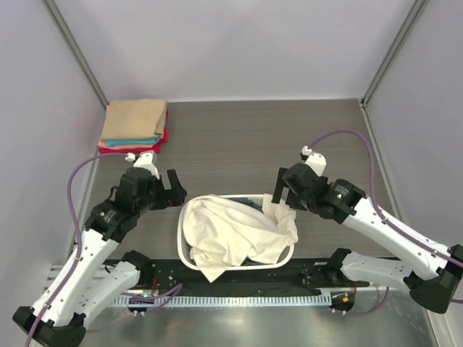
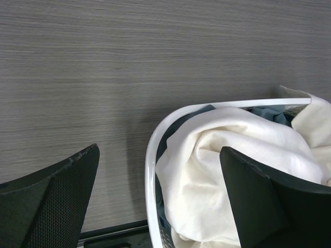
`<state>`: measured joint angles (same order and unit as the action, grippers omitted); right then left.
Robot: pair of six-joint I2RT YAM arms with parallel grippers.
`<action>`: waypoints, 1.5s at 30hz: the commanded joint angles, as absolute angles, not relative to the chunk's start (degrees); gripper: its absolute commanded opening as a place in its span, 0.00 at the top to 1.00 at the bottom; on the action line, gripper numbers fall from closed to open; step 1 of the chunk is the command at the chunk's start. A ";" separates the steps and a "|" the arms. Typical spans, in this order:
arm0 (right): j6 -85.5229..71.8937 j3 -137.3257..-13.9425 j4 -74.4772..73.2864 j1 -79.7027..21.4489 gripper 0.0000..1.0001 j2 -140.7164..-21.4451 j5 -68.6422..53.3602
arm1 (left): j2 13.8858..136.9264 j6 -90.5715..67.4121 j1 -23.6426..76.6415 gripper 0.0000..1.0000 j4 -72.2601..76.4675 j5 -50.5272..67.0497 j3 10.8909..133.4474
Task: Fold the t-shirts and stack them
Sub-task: Grab the tshirt from the pile, then move the tshirt to the center of the board
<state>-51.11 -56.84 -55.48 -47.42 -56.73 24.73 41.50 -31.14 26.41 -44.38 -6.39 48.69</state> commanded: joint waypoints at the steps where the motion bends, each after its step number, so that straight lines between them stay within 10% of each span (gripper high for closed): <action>1: -44.31 -62.04 -52.40 -47.81 0.00 -60.72 22.69 | 39.92 -31.20 26.46 0.00 -42.72 -7.54 50.01; 18: -38.94 -71.81 -41.40 -67.06 0.13 -84.02 12.92 | 26.45 -30.94 26.46 0.00 -42.01 -17.75 46.32; 25: -38.68 -76.36 -43.06 -67.68 0.98 -85.08 18.35 | 27.16 -30.67 26.46 0.00 -42.54 -17.31 46.67; 38: -13.98 -148.14 -60.48 -59.43 0.99 -102.12 42.63 | 26.98 -30.15 26.46 0.00 -42.80 -17.23 46.76; 43: -11.69 -128.81 -46.01 -46.71 0.95 -96.78 38.51 | 26.98 -30.06 26.54 0.00 -42.89 -17.23 46.67; 45: -15.72 -117.90 -45.61 -41.86 0.70 -96.15 34.48 | 27.25 -30.06 26.46 0.00 -42.80 -17.23 46.67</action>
<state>-16.27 -128.64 -49.10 -46.44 -94.06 37.12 26.98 -30.96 26.46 -44.40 -16.12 46.57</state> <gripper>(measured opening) 0.210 0.996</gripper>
